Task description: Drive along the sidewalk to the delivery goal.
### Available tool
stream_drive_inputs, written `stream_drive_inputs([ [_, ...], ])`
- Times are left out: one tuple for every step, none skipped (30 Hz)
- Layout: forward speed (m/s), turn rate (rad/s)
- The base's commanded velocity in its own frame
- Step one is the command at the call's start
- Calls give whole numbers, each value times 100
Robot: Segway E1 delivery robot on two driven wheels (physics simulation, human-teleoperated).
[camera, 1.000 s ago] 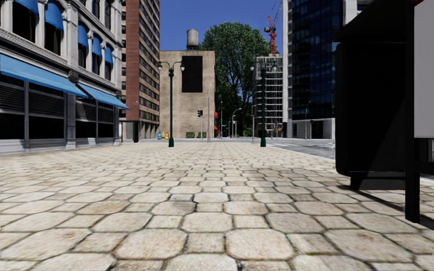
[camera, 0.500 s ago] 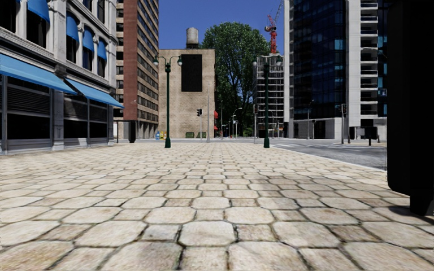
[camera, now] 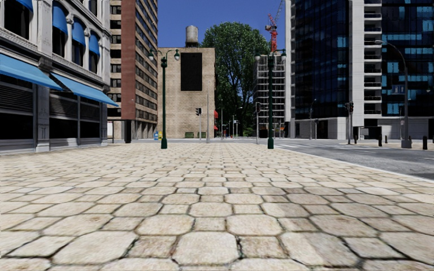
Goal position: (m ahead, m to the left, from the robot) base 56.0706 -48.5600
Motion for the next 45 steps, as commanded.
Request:
stream_drive_inputs([
  [200, 0],
  [200, 0],
  [200, 0],
  [200, 0],
  [200, 0],
  [200, 0],
  [200, 0],
  [200, 0],
  [200, 0],
  [200, 0],
  [200, 0],
  [200, 0],
  [200, 0],
  [200, 0],
  [200, 0],
  [200, 0],
  [200, 0],
  [200, 0],
  [200, 0],
  [200, 0],
  [200, 0],
  [200, 0],
  [200, 0],
  [200, 0],
  [200, 0],
  [200, 0],
  [200, 0],
  [200, 0],
  [200, 0],
  [200, 0],
  [200, 0],
  [200, 0],
  [200, 0],
  [200, 0],
  [200, 0],
  [200, 0],
  [200, 0],
  [200, 0],
  [200, 0],
  [200, 0],
  [200, 0],
  [200, 0],
  [200, 0],
  [200, 0],
  [200, 0],
])
